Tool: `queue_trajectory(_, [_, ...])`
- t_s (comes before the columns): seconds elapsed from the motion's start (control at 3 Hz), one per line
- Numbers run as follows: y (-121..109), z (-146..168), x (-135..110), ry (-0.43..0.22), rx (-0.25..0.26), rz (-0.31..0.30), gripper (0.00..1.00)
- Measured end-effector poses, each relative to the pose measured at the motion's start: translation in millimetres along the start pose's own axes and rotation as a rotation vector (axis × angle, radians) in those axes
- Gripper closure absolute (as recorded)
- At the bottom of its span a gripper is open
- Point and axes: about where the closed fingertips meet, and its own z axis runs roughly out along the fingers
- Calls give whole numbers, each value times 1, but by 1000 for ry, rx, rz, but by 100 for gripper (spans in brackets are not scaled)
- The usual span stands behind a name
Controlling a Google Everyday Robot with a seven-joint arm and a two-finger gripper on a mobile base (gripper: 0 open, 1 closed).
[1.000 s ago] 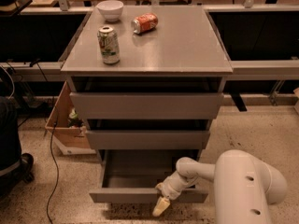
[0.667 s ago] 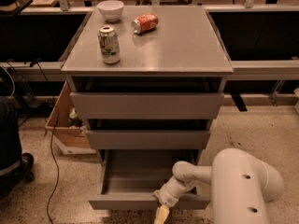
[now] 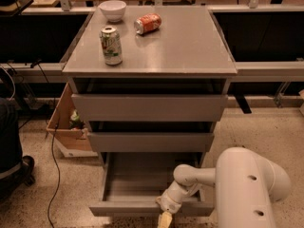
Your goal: Open bottom drawer
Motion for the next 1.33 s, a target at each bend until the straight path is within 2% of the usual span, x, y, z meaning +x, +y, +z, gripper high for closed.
queue_trajectory(0.33, [0, -34, 0, 19, 110, -8, 0])
queue_trajectory(0.67, [-13, -78, 2, 25, 281, -36, 0])
queue_trajectory(1.0, [-35, -108, 6, 29, 435, -76, 19])
queue_trajectory(1.33, [-59, -124, 10, 13, 563, -116, 42])
